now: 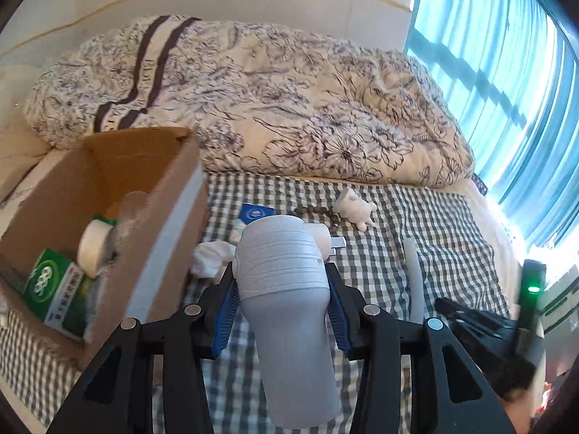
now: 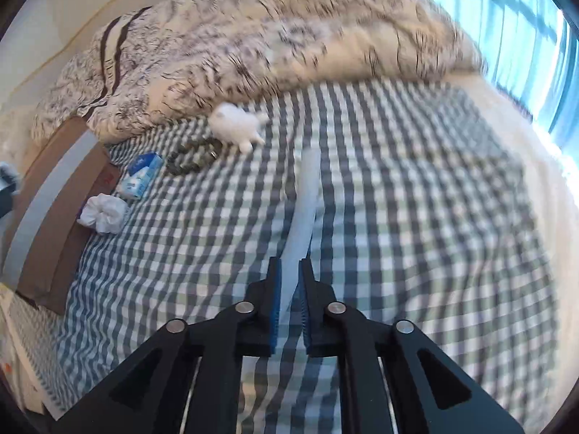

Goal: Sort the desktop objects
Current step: 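Lift and carry the bottle with the left gripper while the right carries the tube to the box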

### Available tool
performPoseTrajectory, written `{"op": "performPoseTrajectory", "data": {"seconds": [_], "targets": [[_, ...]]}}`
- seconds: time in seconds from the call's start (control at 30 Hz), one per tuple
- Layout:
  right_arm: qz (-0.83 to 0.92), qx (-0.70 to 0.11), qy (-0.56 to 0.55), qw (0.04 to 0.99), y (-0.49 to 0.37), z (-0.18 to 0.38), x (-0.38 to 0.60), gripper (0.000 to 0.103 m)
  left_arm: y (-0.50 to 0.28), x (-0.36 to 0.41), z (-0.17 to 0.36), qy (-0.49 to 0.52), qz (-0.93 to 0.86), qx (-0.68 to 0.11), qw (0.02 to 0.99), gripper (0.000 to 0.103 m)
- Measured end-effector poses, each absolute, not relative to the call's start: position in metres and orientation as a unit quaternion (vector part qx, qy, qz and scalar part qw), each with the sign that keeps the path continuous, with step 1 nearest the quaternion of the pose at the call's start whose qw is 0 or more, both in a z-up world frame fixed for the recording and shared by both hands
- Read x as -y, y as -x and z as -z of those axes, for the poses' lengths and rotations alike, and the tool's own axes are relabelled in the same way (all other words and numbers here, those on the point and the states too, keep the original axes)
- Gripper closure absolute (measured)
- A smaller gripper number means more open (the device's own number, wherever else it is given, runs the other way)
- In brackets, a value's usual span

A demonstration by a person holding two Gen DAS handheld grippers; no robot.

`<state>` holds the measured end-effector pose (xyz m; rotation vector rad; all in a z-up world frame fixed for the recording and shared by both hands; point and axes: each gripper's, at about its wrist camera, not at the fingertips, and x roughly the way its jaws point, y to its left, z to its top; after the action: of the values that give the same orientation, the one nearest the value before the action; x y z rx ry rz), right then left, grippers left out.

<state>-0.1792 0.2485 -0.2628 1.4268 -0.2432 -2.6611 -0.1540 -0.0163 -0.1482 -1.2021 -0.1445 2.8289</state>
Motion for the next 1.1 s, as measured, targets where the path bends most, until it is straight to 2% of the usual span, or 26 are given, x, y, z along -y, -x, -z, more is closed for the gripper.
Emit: {"op": "performPoseTrajectory", "data": {"seconds": [0.07,0.1,0.13,0.2,0.3,0.37,0.43,0.7,1.1], "targets": [[0.873,0.088,-0.476,0.055,0.186,0.274,-0.251,0.086,0.147,0.024,0.142,0.383,-0.922,0.046,0.026,0.057],[0.873,0.089,-0.476,0.052,0.188,0.277,-0.25,0.08,0.145,0.027,0.139,0.38,-0.924,0.046,0.024,0.057],[0.873,0.091,-0.476,0.053,0.188,0.279,-0.249,0.069,0.143,0.031,0.136,0.376,-0.925,0.047,0.022,0.057],[0.871,0.088,-0.481,0.051,0.193,0.284,-0.244,0.055,0.14,0.039,0.13,0.371,-0.927,0.052,0.019,0.057],[0.866,0.052,-0.494,0.05,0.202,0.293,-0.228,0.055,0.138,0.05,0.122,0.364,-0.929,0.058,0.013,0.057],[0.868,0.032,-0.494,0.039,0.205,0.294,-0.222,0.064,0.136,0.058,0.119,0.361,-0.931,0.06,0.01,0.057],[0.862,0.053,-0.502,0.043,0.205,0.293,-0.224,0.09,0.135,0.066,0.117,0.359,-0.931,0.063,0.005,0.057],[0.865,0.122,-0.479,0.081,0.175,0.256,-0.232,0.094,0.122,0.103,0.105,0.351,-0.932,0.091,-0.01,0.057],[0.912,0.079,-0.382,0.129,0.118,0.144,-0.162,0.094,0.08,0.147,0.058,0.307,-0.946,0.098,-0.022,0.057]]}}
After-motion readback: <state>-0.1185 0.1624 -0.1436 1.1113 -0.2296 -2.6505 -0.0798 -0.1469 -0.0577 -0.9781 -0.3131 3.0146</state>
